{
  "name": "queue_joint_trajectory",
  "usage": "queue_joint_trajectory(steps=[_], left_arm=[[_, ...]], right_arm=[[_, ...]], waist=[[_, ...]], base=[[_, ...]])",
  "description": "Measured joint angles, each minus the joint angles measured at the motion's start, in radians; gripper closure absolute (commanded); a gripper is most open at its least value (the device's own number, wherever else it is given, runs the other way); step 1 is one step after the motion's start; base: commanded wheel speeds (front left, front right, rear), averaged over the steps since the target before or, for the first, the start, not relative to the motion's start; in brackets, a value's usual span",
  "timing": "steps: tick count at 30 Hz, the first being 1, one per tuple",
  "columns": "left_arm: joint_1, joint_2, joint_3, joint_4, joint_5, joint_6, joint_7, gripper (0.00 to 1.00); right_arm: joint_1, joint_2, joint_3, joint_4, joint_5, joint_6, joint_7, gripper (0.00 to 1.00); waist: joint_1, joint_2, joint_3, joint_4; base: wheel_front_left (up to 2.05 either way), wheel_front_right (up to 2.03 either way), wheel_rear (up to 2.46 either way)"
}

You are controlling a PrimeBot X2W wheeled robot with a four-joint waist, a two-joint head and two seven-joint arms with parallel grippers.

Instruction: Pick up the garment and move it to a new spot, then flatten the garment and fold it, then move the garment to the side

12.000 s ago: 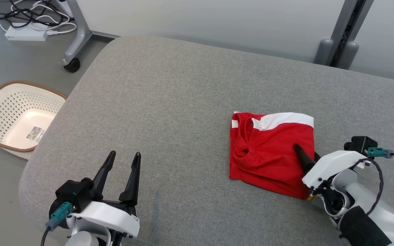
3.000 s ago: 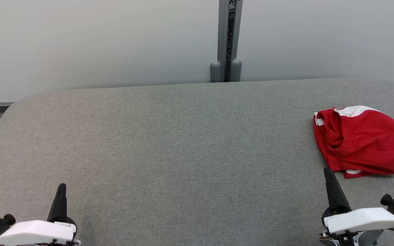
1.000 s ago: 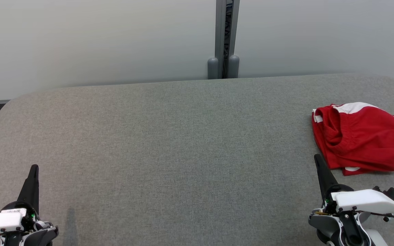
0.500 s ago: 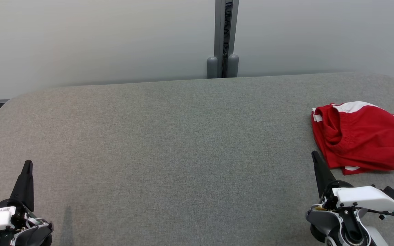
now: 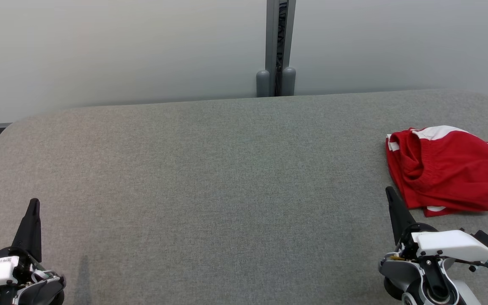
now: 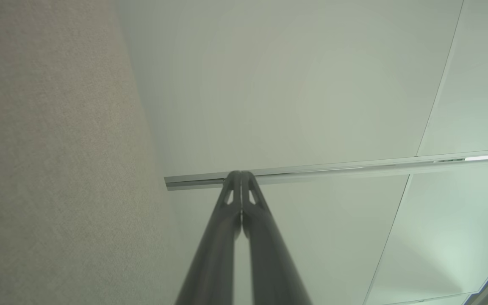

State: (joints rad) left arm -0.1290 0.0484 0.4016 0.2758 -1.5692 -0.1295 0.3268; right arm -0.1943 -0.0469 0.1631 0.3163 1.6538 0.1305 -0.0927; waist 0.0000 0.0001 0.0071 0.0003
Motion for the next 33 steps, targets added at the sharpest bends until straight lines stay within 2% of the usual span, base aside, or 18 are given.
queue_joint_trajectory(steps=[33], left_arm=[[0.0, 0.0, 0.0, 0.0, 0.0, 0.0, 0.0, 1.0]], right_arm=[[0.0, 0.0, 0.0, 0.0, 0.0, 0.0, 0.0, 1.0]], waist=[[0.0, 0.0, 0.0, 0.0]], base=[[0.0, 0.0, 0.0]])
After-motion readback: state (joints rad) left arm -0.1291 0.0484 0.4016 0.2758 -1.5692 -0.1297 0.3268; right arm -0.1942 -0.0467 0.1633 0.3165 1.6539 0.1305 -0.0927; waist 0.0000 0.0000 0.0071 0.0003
